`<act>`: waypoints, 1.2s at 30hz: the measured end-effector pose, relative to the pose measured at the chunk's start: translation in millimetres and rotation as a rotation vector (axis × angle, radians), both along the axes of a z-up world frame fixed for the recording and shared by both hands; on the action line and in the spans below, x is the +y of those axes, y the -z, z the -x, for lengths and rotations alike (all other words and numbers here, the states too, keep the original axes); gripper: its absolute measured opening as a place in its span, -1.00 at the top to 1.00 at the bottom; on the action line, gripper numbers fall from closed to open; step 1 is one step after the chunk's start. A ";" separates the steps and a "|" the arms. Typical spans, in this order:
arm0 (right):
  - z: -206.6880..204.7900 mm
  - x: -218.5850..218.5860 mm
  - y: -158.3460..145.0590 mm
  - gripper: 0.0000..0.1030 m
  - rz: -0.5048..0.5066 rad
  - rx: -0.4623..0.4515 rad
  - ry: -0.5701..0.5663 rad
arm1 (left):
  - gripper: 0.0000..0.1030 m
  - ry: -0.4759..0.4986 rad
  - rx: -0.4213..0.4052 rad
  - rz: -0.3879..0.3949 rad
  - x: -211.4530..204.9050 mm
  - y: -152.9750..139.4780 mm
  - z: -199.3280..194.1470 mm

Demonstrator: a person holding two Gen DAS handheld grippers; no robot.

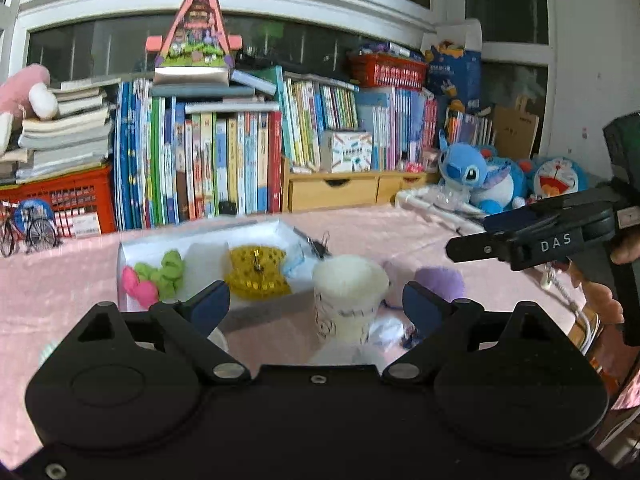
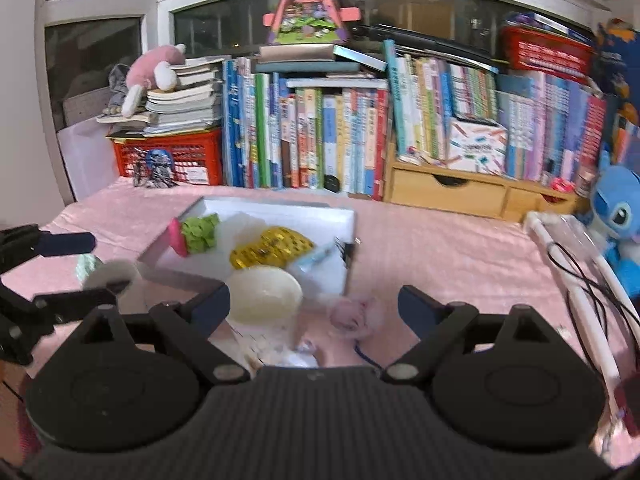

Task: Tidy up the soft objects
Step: 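Lift both tools away from the tray toward the items on the table, then grasp the white fluffy plush with the left tool while the right tool grasps the blue floral pouch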

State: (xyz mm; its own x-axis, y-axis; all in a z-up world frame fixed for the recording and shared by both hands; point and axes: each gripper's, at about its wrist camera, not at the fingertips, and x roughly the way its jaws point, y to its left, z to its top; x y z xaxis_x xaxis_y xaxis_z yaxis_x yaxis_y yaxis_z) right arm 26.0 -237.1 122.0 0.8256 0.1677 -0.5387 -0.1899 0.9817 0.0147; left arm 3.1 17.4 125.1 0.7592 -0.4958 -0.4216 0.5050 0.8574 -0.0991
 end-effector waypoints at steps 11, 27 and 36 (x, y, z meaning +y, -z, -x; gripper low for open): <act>33.6 -25.4 54.8 -0.86 0.017 -0.059 0.049 | -0.83 0.028 0.114 -0.017 -24.4 47.1 7.6; 47.2 -20.9 103.1 -0.86 0.085 -0.086 0.063 | -0.85 -0.080 0.146 -0.019 -47.4 95.9 7.6; 48.8 -17.9 126.0 -0.83 0.061 -0.098 0.130 | -0.85 -0.160 0.133 0.030 -54.7 110.5 4.7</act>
State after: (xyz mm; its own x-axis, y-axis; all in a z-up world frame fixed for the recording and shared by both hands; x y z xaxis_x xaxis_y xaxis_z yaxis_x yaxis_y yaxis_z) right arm -22.8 -255.0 -4.1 0.8871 0.0262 -0.4608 -0.0593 0.9966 -0.0575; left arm -1.5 -37.3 14.6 0.7677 -0.3873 -0.5106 0.3432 0.9213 -0.1827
